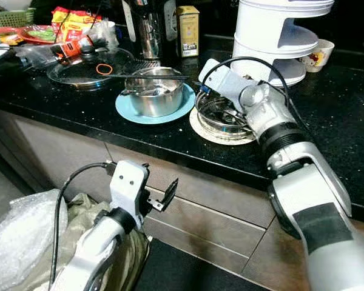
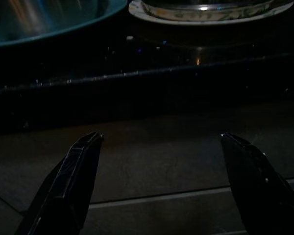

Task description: Kitchen organization

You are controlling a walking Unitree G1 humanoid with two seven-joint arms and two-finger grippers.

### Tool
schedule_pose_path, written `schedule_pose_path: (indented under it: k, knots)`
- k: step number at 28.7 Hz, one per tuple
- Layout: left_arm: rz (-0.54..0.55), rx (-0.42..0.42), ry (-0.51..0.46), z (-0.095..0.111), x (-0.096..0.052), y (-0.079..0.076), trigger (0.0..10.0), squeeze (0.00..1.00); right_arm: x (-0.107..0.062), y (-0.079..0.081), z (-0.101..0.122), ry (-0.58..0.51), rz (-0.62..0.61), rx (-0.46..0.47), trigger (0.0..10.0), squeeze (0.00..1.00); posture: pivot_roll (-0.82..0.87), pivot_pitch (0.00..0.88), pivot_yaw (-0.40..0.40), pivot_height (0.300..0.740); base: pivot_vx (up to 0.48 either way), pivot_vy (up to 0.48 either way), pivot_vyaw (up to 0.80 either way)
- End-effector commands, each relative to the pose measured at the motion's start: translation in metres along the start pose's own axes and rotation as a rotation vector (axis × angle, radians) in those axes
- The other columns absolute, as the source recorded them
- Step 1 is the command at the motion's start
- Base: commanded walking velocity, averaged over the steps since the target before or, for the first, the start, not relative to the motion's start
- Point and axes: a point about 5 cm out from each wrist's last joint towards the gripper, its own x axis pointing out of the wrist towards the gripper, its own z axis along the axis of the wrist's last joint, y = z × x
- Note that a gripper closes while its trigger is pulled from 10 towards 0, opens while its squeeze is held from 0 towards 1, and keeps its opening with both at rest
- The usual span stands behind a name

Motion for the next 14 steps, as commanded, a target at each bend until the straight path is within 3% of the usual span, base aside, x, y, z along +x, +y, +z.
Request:
schedule_pose_path:
  k: [1, 5, 6, 7, 14]
  knots:
    - [0.003, -0.011, 0.002, 0.0016, -0.0014, -0.0021, 10.0, 0.0, -0.0004, -0.0032, -0.0003, 0.008, -0.011, -0.016, 10.0, 0.0, 0.09, 0.056, -0.011, 0.736, 0.0, 0.0, 0.0]
    - [0.005, -0.014, 0.003, 0.002, -0.0021, -0.0024, 10.0, 0.0, 0.0001, -0.0025, -0.0021, 0.021, -0.01, -0.027, 10.0, 0.0, 0.09, 0.06, -0.012, 0.736, 0.0, 0.0, 0.0]
    - [0.007, -0.016, 0.004, 0.002, -0.0026, -0.0024, 10.0, 0.0, 0.0004, -0.0014, -0.0027, 0.025, -0.005, -0.031, 2.4, 0.0, 0.09, 0.063, -0.012, 0.736, 0.0, 0.0, 0.0]
    - [0.008, -0.018, 0.005, 0.0021, -0.0032, -0.0021, 10.0, 0.0, 0.0009, -0.0004, -0.0029, 0.028, -0.001, -0.032, 0.0, 0.0, 0.09, 0.065, -0.01, 0.736, 0.0, 0.0, 0.0]
    - [0.008, -0.022, 0.008, 0.0017, -0.0032, -0.0008, 10.0, 0.0, 0.0018, 0.002, -0.0018, 0.023, 0.005, -0.026, 0.0, 0.0, 0.08, 0.062, -0.005, 0.736, 0.0, 0.0, 0.0]
